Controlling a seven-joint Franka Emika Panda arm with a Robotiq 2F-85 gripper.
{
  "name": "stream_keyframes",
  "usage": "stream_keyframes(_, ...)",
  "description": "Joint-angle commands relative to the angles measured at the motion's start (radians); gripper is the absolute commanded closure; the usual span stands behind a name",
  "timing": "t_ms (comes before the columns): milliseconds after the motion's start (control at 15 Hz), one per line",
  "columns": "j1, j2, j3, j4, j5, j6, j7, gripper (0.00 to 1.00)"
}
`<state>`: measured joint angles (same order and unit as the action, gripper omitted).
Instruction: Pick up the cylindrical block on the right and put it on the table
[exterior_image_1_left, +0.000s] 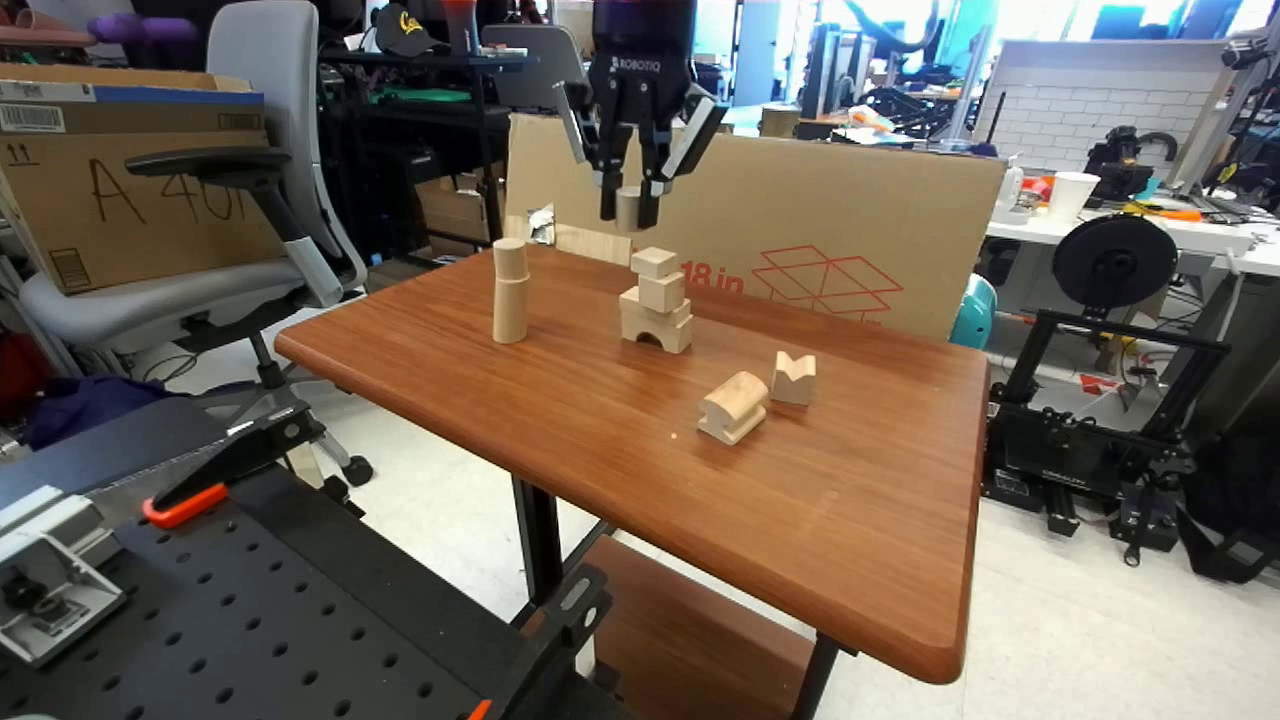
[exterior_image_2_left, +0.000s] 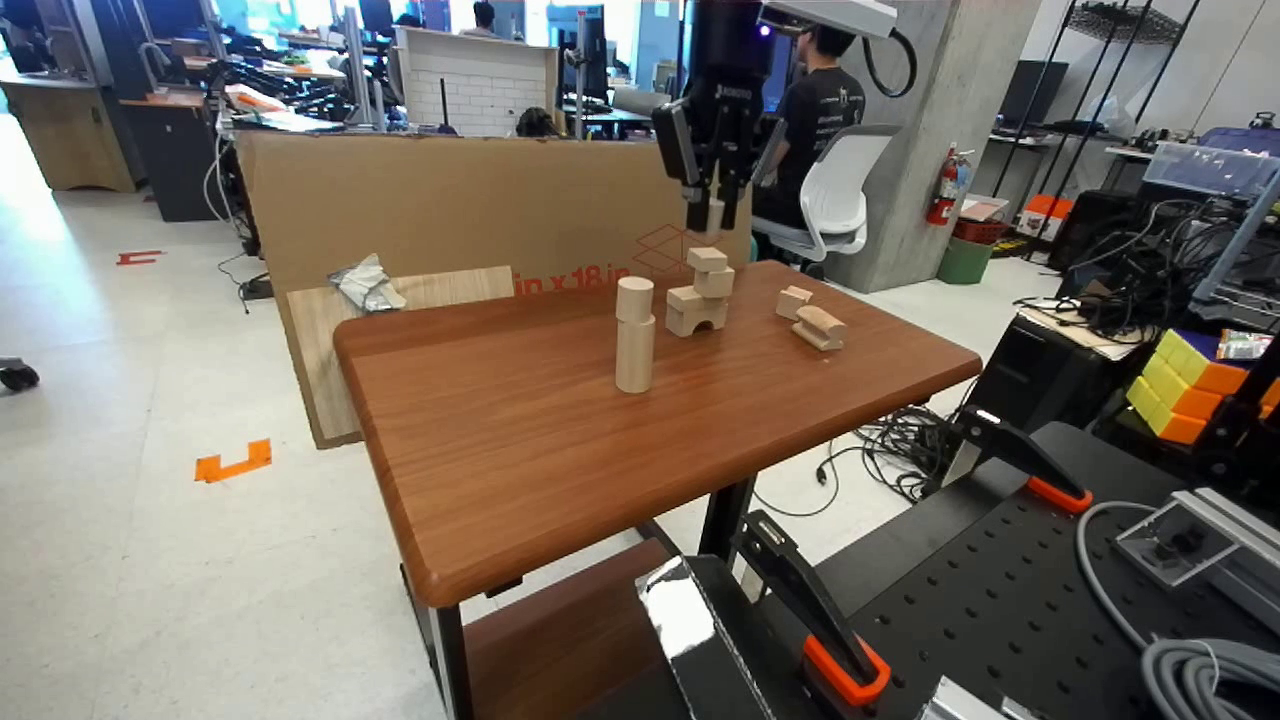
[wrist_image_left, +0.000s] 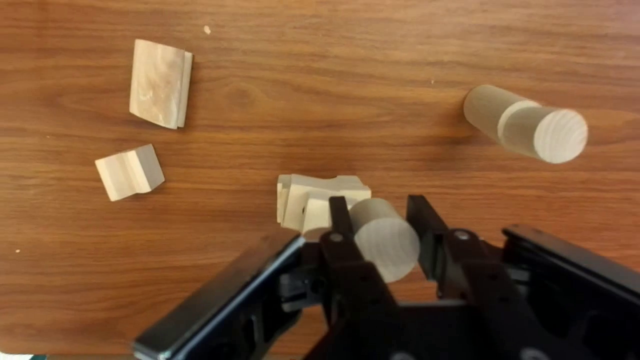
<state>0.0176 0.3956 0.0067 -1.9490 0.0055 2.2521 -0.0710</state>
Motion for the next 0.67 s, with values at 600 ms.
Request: stream_keyframes(600, 0.029, -0.127, 0.016, -0.284, -0.045, 0.079, 0.104, 0.92)
